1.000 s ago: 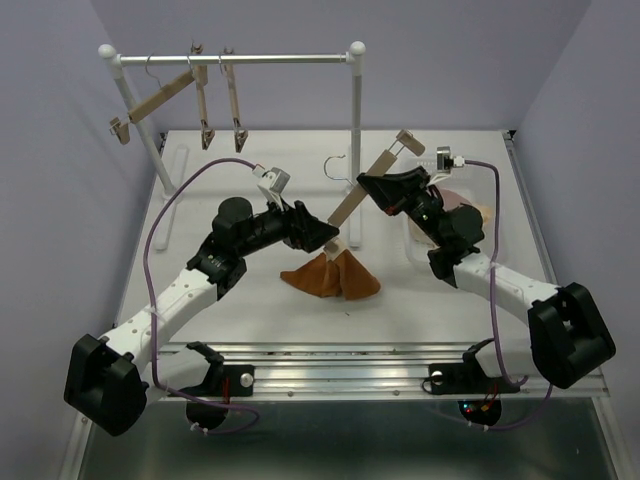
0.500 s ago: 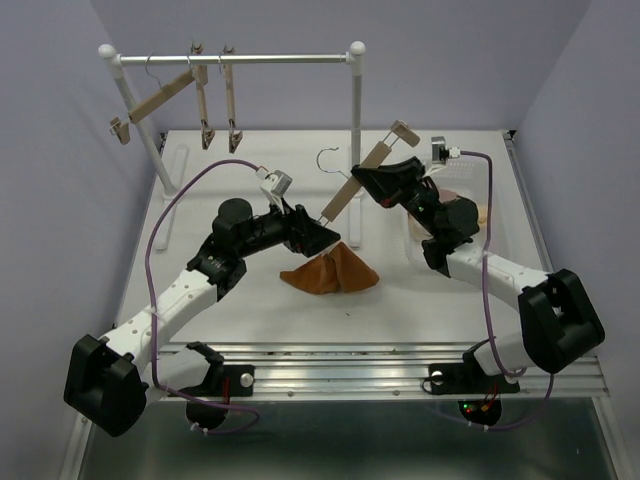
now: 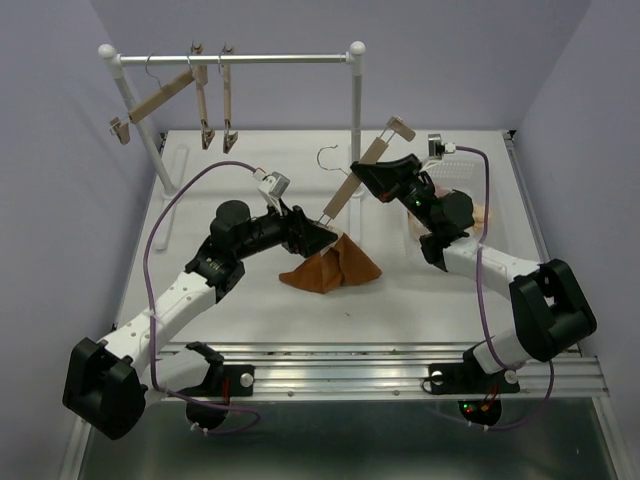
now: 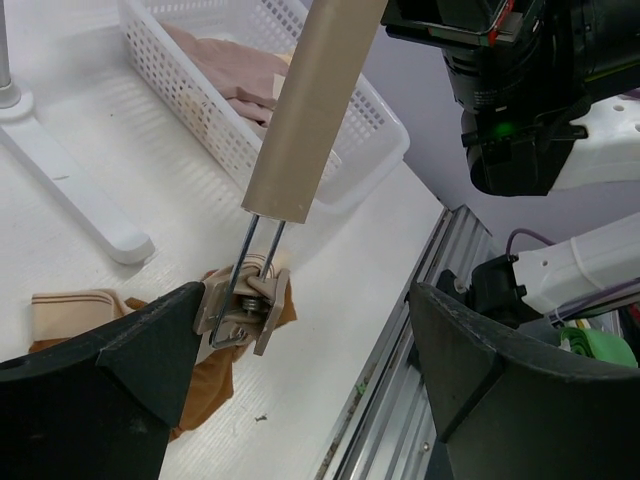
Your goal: Remove the underwear clipped to the hanger
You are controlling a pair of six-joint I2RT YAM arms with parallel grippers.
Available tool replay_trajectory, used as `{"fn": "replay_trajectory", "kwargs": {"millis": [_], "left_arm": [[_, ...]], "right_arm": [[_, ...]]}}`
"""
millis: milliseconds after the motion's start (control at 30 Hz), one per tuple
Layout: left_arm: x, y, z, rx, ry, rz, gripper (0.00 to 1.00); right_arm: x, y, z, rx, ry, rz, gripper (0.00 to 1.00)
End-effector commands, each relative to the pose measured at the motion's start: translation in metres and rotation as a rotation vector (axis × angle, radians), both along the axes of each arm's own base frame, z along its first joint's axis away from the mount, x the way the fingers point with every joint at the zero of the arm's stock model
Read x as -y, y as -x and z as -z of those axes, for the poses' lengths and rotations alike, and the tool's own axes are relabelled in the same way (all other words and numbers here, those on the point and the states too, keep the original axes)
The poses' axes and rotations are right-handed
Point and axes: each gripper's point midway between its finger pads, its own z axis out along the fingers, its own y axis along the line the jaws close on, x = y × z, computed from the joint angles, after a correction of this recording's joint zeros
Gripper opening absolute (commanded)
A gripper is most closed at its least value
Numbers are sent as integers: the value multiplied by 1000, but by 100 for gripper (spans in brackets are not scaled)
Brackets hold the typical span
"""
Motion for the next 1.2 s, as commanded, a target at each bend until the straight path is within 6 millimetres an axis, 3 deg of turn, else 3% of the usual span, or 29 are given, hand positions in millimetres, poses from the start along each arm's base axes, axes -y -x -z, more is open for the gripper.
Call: {"fn": "replay_trajectory", "kwargs": {"millis": [0, 133, 267, 333, 433, 467, 500, 933, 967, 1000, 1067, 1100, 1167], "left_arm": [[-2, 9, -28, 99, 55, 24, 91], [-2, 10, -30, 106, 59, 31, 89], [-1, 11, -28, 101, 57, 38, 79], [-1, 10, -27, 95, 53, 35, 69], [-1, 9, -27, 98, 50, 32, 34], [-1, 9, -27, 98, 50, 30, 6], [-3, 5, -28, 96, 51, 9, 0], [-15, 0, -33, 125, 53, -82, 1], [-14, -2, -31, 117, 43, -83, 34], [-14, -3, -29, 108, 37, -84, 46], [-12, -5, -28, 97, 22, -82, 62], [-12, -7, -32, 105, 22, -85, 76], [-11, -9, -34, 110, 22, -85, 84]], "right_arm": [[11, -9, -24, 79, -26, 72, 1], [13, -13, -20, 61, -34, 74, 1], [10, -14, -18, 46, -48, 51, 1], [9, -15, -19, 42, -48, 38, 1], [8, -14, -19, 39, -47, 31, 1], [8, -15, -19, 38, -46, 31, 1], [7, -15, -18, 35, -45, 31, 1], [7, -6, -21, 68, -27, -7, 1], [7, -5, -22, 72, -29, -11, 1], [6, -4, -22, 71, -29, -15, 1], [5, -2, -20, 63, -28, -33, 1], [5, 1, -20, 58, -35, -47, 1], [4, 4, -19, 60, -37, -61, 1]]}}
